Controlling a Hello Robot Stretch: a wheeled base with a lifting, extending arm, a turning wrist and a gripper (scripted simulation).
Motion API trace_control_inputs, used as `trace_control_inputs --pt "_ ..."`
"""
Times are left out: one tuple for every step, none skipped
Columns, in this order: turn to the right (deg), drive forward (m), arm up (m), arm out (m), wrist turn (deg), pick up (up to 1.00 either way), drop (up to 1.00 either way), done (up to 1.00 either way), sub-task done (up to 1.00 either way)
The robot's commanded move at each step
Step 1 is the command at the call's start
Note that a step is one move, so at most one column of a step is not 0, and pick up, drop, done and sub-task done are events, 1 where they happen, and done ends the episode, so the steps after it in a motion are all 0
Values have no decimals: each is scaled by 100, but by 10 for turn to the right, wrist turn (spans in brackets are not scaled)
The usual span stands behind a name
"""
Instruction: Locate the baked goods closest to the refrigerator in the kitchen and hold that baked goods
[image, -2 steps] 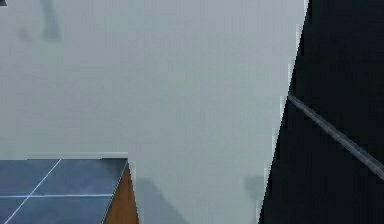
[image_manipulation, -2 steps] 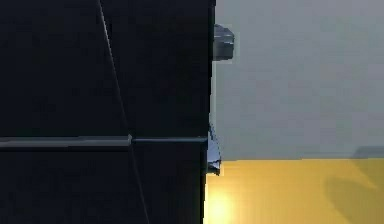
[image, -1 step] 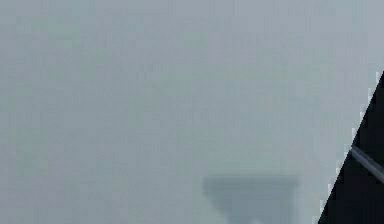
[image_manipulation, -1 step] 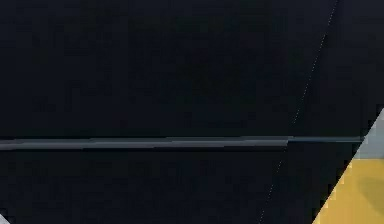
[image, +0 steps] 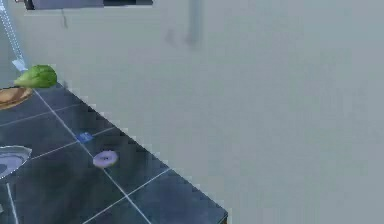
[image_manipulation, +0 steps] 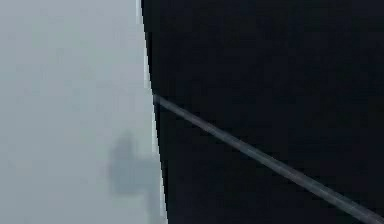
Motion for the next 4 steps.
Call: trace_control_inputs --pt "-450 0 0 0 0 0 0 0 0" --pt "-450 0 0 0 0 0 0 0 0" --pt "-210 0 0 0 0 0 0 0 0" --pt "0 0 50 0 0 0 0 0 0"
